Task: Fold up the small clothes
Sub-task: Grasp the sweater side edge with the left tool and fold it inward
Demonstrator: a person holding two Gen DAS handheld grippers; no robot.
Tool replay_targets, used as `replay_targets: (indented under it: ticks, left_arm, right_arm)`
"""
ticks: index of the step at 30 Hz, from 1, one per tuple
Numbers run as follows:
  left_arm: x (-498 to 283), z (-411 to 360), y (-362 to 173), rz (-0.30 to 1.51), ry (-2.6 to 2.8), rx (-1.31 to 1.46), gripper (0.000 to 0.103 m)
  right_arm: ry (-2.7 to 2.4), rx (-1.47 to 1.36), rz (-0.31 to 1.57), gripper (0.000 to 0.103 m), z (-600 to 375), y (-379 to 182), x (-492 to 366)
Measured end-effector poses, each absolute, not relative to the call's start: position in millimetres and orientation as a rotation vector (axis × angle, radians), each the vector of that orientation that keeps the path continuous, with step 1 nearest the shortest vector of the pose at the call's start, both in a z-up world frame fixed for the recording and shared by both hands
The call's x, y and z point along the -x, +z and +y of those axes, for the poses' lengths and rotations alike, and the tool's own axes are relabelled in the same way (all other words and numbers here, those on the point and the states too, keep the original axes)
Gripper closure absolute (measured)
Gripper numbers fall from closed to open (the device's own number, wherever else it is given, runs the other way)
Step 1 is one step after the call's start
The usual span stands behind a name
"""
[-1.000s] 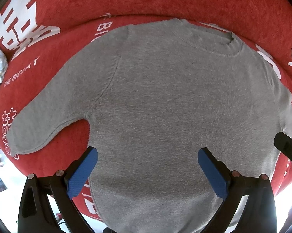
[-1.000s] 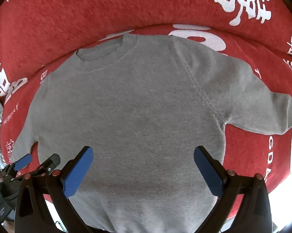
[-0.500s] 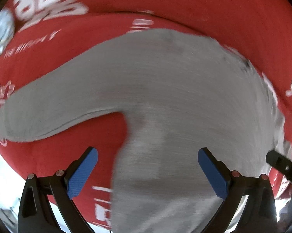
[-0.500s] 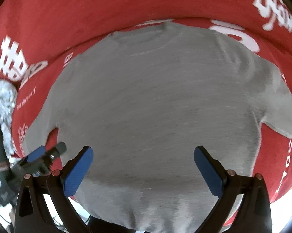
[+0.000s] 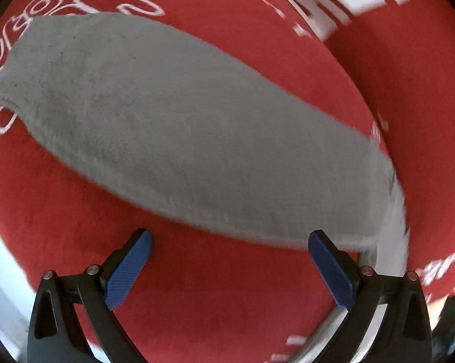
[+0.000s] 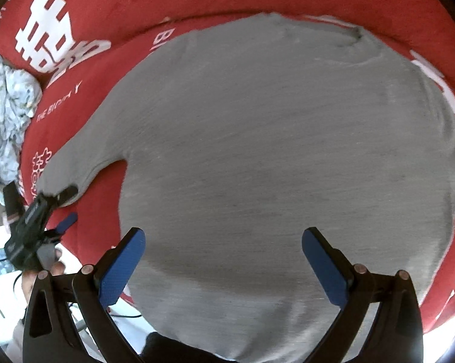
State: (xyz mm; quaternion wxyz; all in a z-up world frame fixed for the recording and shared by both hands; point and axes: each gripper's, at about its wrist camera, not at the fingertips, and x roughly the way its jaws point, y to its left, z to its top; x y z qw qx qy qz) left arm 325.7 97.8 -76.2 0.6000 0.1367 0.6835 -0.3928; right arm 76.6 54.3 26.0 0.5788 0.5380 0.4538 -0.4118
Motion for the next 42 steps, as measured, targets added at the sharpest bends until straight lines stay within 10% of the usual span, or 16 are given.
replay_targets:
  ticks: [8,13,31,42]
  left_arm:
    - [-346.5,86.4,-73.9,1.551,-0.937,-0.093,0.004]
    - [-357.0,95.8,-77.9,1.535,-0.922,-0.137,0.094]
    - [-165.2,2.2,67.5,0.906,-1.52,-0.632,0.094]
    - [18.0,-33.6,0.4,0.867,-1.721,-1.003,0.094]
  right_arm:
    - [-0.909,-1.184,1.135,0.0,61.2,19.1,-115.0]
    - [-0.885,-1.182,1.148,0.0,69.6,21.6,-120.9]
    - [-1.032,-1.269,1.005,0.0,79.3,38.5,-44.7]
    - [-1.242,-1.454,0.869,0.0,98.7,25.6,75.6]
